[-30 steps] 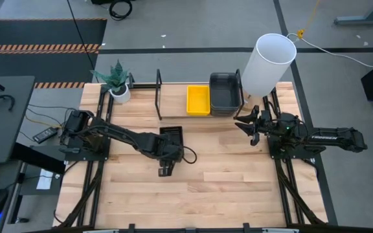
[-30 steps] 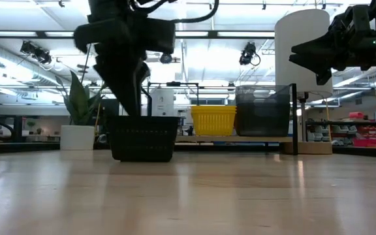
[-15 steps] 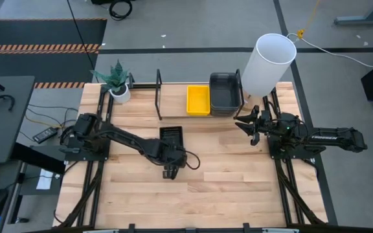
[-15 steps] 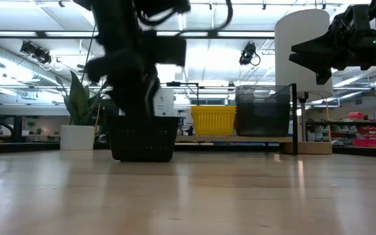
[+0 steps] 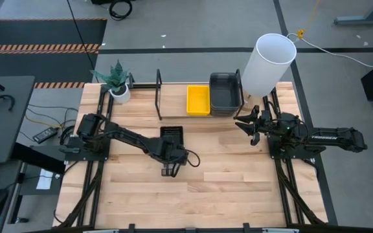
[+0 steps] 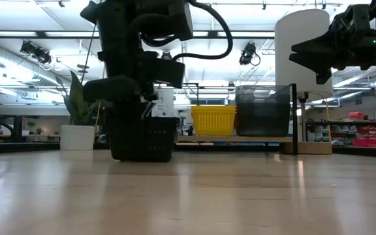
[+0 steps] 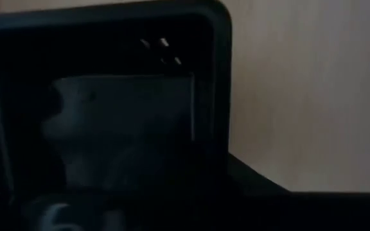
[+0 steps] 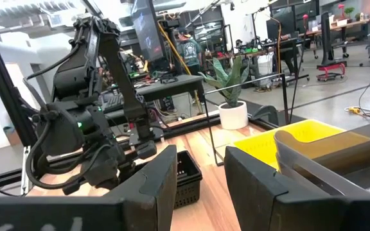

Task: Stack baskets on shelf by color
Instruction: Put the black bin on the shelf

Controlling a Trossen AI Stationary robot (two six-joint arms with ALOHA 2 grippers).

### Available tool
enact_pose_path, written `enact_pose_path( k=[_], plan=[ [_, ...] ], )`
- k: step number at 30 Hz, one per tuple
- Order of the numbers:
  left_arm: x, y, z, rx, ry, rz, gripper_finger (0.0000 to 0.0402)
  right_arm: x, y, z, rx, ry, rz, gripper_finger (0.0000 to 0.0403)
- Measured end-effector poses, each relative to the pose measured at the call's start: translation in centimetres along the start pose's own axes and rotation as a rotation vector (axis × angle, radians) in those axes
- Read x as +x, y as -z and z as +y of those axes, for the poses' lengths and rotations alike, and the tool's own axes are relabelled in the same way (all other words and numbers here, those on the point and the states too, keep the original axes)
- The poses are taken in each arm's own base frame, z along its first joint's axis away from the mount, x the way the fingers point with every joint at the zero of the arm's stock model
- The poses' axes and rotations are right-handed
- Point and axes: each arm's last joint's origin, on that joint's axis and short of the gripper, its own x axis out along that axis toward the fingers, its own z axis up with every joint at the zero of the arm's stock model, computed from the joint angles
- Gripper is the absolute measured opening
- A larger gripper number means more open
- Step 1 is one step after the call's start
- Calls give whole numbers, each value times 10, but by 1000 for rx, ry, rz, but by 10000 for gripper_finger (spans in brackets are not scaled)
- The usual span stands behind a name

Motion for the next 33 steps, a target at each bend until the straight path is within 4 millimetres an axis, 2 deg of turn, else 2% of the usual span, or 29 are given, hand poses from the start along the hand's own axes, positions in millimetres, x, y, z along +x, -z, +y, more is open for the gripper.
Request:
enact_pose_path(
  k=[2,9,18,20,25,33],
  plan=[
    [0,1,0,8,-11,7,14,0,0,0,0,0,-1,135],
    [-13,2,1,40,-44,69,13,0,0,0,0,-1,-3,135],
    [-62,-2,12,12,-110,-24,12,0,-1,0,0,-2,-8,135],
    [-71,-3,18,3,-134,-61,12,0,-1,0,0,-3,-12,135],
    [-74,-6,39,3,-152,-83,12,0,-1,0,0,-2,-11,135],
    [-65,-14,87,-19,-107,-111,12,0,-1,0,0,-2,-11,135]
  ],
)
